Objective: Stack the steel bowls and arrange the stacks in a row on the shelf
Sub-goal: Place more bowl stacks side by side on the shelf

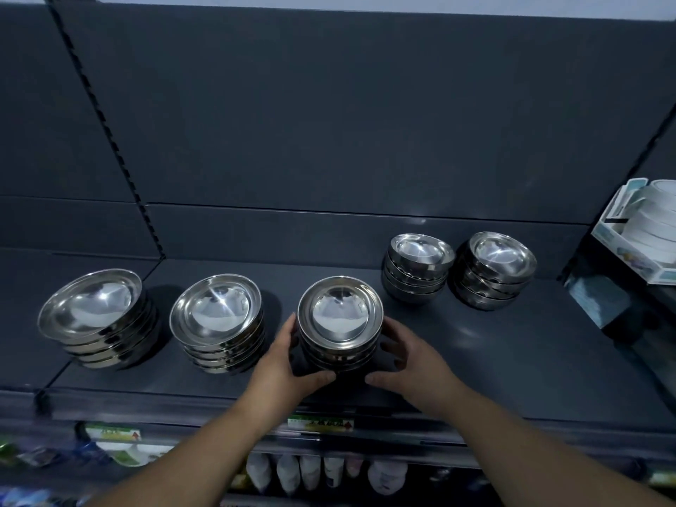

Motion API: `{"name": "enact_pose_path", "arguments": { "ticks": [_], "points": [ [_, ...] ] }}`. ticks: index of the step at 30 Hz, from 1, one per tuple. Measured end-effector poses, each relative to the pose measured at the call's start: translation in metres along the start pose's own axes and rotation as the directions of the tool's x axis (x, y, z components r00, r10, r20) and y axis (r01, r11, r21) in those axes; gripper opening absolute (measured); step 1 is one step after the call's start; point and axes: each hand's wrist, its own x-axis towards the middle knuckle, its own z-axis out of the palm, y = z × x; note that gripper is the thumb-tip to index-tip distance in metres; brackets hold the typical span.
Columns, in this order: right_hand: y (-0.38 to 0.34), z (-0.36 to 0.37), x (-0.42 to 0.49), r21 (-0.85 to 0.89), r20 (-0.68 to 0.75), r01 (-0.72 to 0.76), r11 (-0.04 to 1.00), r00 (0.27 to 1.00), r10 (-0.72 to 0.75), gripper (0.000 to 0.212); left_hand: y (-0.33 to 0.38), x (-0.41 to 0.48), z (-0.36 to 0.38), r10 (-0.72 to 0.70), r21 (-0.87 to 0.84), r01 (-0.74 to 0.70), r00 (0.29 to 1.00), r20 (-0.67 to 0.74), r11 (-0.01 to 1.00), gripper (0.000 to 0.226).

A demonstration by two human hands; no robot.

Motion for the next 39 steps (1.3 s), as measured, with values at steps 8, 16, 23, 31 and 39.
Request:
{"name": "enact_pose_path", "arguments": {
  "ticks": [8, 16, 23, 31, 39],
  "points": [
    [-0.003, 0.005, -0.008, -0.066, -0.112, 0.028, 0.997, 0.993, -0.035, 0.08, -0.001, 0.0, 0.004, 0.045, 0.035, -0.044, 0.999, -0.011, 0.998, 0.09],
    [-0.005, 0.005, -0.013, -0.103, -0.155, 0.031, 0.994, 0.987, -0.047, 0.09, 0.003, 0.003, 0.002, 0.026, 0.034, -0.027, 0.999, 0.041, 0.999, 0.092],
    [-0.008, 0.006, -0.016, -0.11, -0.192, 0.037, 0.993, 0.98, -0.058, 0.084, 0.007, 0.005, 0.003, 0.017, 0.052, -0.021, 0.998, 0.065, 0.998, 0.089],
    [-0.006, 0.003, -0.017, -0.083, -0.169, 0.038, 0.996, 0.984, -0.051, 0.09, 0.012, 0.001, -0.002, 0.022, 0.073, -0.024, 0.999, 0.036, 0.997, 0.109],
    [-0.017, -0.006, -0.011, -0.034, -0.129, 0.096, 0.995, 0.987, -0.1, 0.09, 0.019, -0.001, -0.002, 0.065, 0.004, -0.065, 0.998, 0.002, 0.998, 0.1]
  ]
}}
